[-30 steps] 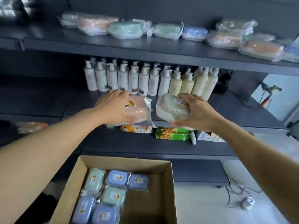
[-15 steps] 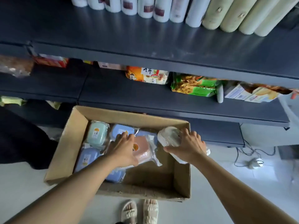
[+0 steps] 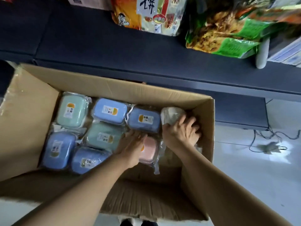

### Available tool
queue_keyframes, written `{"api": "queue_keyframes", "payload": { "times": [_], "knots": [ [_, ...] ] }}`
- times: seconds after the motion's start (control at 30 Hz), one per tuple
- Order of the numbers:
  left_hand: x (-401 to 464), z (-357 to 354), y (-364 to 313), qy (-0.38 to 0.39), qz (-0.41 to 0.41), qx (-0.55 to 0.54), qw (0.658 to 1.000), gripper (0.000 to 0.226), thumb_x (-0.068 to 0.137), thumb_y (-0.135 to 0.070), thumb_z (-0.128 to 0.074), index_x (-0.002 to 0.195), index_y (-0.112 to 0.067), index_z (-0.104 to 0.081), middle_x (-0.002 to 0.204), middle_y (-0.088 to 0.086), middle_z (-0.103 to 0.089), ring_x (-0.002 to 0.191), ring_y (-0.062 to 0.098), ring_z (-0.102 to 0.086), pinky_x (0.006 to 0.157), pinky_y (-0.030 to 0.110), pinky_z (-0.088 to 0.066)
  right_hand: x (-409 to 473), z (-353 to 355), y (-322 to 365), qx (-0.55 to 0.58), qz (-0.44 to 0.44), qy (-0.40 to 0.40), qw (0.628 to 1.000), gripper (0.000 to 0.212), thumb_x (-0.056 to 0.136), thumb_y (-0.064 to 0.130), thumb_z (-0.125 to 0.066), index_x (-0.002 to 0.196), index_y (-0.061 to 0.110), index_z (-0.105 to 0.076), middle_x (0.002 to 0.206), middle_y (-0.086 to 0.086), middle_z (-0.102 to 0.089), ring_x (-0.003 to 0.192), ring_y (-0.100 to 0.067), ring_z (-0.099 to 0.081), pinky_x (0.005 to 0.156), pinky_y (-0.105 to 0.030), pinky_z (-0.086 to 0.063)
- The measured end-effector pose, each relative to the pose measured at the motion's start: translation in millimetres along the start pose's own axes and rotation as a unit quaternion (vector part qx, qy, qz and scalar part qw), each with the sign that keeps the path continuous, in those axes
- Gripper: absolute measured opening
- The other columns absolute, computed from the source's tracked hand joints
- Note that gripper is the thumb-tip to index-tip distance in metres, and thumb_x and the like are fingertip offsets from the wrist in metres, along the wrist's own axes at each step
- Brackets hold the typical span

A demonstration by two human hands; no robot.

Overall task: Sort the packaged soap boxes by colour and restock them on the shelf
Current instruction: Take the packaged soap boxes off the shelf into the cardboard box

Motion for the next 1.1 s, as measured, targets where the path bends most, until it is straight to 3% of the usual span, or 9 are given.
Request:
{"api": "queue_keyframes", "payload": {
  "times": [0.1, 0.23, 0.4, 0.53, 0.8, 1.1],
  "knots": [
    [8, -1, 3, -0.025, 0.006, 0.036, 0.999, 0.082, 0.080, -0.007, -0.063, 0.148, -0.017, -0.019, 0.152, 0.006, -0.020, 0.140, 0.026, -0.020, 0.110, 0.039, -0.027, 18, -18, -5, 0.001, -0.013, 0.006, 1.000, 0.075, 0.087, 0.056, -0.047, 0.143, 0.013, -0.021, 0.145, -0.017, -0.017, 0.127, -0.038, -0.026, 0.104, -0.045, -0.027],
    [4, 4, 18, -0.033, 0.041, 0.022, 0.998, 0.064, 0.079, -0.003, -0.062, 0.135, -0.016, -0.034, 0.138, 0.005, -0.034, 0.130, 0.026, -0.032, 0.103, 0.040, -0.036, 19, -38, -2, 0.014, 0.005, 0.062, 0.998, 0.090, 0.085, 0.060, -0.048, 0.148, 0.012, -0.005, 0.149, -0.016, -0.004, 0.133, -0.037, -0.014, 0.107, -0.045, -0.027],
    [-16, 29, 30, -0.041, 0.049, 0.008, 0.998, 0.064, 0.079, -0.008, -0.064, 0.135, -0.018, -0.034, 0.135, 0.003, -0.036, 0.127, 0.025, -0.036, 0.097, 0.039, -0.038, -6, -14, 6, 0.033, 0.080, 0.099, 0.991, 0.059, 0.090, 0.035, -0.051, 0.139, 0.014, -0.025, 0.144, -0.013, -0.016, 0.132, -0.034, -0.018, 0.104, -0.045, -0.030],
    [-43, 77, 29, -0.057, 0.048, 0.005, 0.997, 0.062, 0.081, -0.011, -0.062, 0.136, -0.017, -0.034, 0.135, 0.005, -0.035, 0.124, 0.026, -0.038, 0.093, 0.039, -0.042, -38, 50, 11, 0.018, 0.136, 0.048, 0.989, 0.045, 0.091, 0.027, -0.050, 0.132, 0.016, -0.036, 0.131, -0.012, -0.032, 0.122, -0.031, -0.030, 0.100, -0.042, -0.033],
    [-128, 226, 4, -0.112, 0.002, 0.018, 0.994, 0.058, 0.084, -0.023, -0.061, 0.136, -0.020, -0.035, 0.131, 0.004, -0.043, 0.124, 0.025, -0.042, 0.097, 0.039, -0.041, -119, 200, 15, 0.005, 0.187, -0.011, 0.982, 0.053, 0.090, 0.036, -0.052, 0.135, 0.014, -0.036, 0.136, -0.014, -0.030, 0.130, -0.032, -0.025, 0.101, -0.041, -0.033],
    [-238, 408, -52, -0.233, -0.061, 0.063, 0.968, 0.059, 0.086, -0.032, -0.060, 0.137, -0.020, -0.033, 0.133, 0.003, -0.044, 0.126, 0.025, -0.042, 0.096, 0.039, -0.040, -211, 395, 4, 0.016, 0.224, -0.149, 0.963, 0.056, 0.089, 0.037, -0.056, 0.136, 0.013, -0.036, 0.136, -0.012, -0.036, 0.130, -0.032, -0.026, 0.102, -0.042, -0.036]
  ]
}}
Point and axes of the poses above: each hand's wrist, its own x-axis towards the middle knuckle, its own z-axis out of the back of the hand, y = z × x, the point moved 9 cm from there along x, towards the middle knuckle
